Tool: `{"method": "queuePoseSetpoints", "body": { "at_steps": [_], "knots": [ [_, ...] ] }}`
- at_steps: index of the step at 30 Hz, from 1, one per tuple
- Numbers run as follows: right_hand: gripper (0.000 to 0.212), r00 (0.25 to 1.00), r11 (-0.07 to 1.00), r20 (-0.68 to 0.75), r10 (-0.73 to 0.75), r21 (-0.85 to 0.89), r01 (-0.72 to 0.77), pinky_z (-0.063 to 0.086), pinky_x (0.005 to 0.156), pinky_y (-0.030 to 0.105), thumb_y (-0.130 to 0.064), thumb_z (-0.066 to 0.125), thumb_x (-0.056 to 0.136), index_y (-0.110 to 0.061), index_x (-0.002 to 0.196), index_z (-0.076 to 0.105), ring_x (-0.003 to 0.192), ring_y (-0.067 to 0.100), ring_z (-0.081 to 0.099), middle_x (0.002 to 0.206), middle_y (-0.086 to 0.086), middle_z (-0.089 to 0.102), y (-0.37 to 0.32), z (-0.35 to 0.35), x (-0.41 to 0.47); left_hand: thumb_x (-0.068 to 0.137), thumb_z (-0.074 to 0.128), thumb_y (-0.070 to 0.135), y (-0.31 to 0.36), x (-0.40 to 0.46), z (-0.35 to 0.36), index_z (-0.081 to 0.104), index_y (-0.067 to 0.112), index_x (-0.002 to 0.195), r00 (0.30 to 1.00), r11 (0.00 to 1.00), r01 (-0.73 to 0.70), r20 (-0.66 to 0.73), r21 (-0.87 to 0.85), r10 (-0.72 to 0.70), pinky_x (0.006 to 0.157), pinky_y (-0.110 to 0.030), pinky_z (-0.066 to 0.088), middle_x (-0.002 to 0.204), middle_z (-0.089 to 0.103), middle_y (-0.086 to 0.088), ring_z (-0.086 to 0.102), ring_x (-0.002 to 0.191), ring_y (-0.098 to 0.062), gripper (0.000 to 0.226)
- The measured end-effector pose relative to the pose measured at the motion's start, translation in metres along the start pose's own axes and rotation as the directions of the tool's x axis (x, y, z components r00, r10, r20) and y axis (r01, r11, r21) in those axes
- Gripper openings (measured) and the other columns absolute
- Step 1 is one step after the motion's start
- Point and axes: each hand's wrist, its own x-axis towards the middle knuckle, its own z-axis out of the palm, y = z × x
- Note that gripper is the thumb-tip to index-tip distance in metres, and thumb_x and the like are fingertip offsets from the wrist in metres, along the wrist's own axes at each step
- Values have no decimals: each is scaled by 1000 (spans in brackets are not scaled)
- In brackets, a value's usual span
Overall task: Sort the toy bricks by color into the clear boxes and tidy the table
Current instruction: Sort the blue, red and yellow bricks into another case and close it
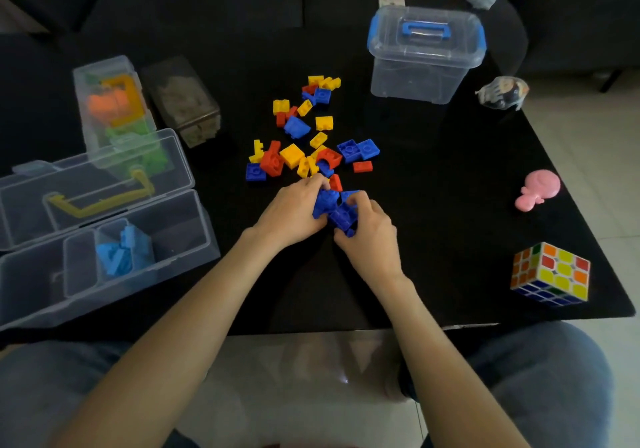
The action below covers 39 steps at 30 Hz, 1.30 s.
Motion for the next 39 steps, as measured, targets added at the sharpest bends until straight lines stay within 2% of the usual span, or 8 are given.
{"method": "queuePoseSetpoints", "body": {
  "at_steps": [3,6,10,14,21,26,32,39],
  "knots": [
    [47,1000,1000,-8,29,-4,-29,33,59,10,-19,68,81,-20,121,43,82,7,48,112,2,51,2,0,1,80,69,18,-1,-2,0,45,20,117,1000,1000,14,13,10,-14,85,-32,50,118,55,-2,59,102,-18,44],
    [47,998,998,3,65,-20,-65,36,63,14,-16,66,83,-18,124,43,83,6,46,112,4,52,4,-3,2,83,65,18,0,-1,1,42,25,128,998,1000,4,63,26,-6,85,-27,45,125,46,-3,55,104,-17,50],
    [46,999,996,19,40,-86,-38,34,59,11,-19,65,86,-18,128,47,85,5,46,116,3,51,5,-4,5,84,65,19,-2,0,2,49,26,119,997,999,-19,75,48,15,87,-29,45,124,42,0,54,103,-16,39],
    [44,1000,994,3,19,-111,-19,42,70,17,-17,66,85,-17,126,49,93,11,58,117,2,53,1,-4,12,82,66,17,-4,0,0,52,23,115,999,999,-44,34,32,43,90,-32,47,123,49,2,55,105,-15,37],
    [43,1000,993,-5,7,-121,-8,41,69,17,-17,66,84,-17,125,51,90,10,57,117,1,54,2,-6,16,80,68,18,-8,0,3,51,23,114,996,996,-88,-20,-1,88,85,-36,51,117,55,3,58,100,-15,39],
    [44,995,982,69,-77,-169,88,47,73,20,-17,65,84,-19,125,50,96,12,60,121,-2,54,-2,-8,23,81,68,22,-10,0,1,50,23,120,995,998,-60,-77,-21,59,86,-32,50,123,53,4,58,103,-13,42],
    [40,995,995,75,-68,-73,74,39,70,15,-15,67,82,-19,119,52,88,5,54,112,-2,58,-3,-4,30,87,62,22,-16,2,-2,48,21,135,997,1000,-22,-70,0,22,94,-31,46,129,50,1,54,112,-14,49],
    [42,1000,999,10,-15,-46,16,37,66,11,-18,66,85,-21,124,50,87,3,50,110,-1,56,5,-5,24,87,62,23,-20,-4,-3,48,22,135,994,1000,-17,-112,20,20,92,-29,47,128,49,3,55,110,-14,49]
  ]
}}
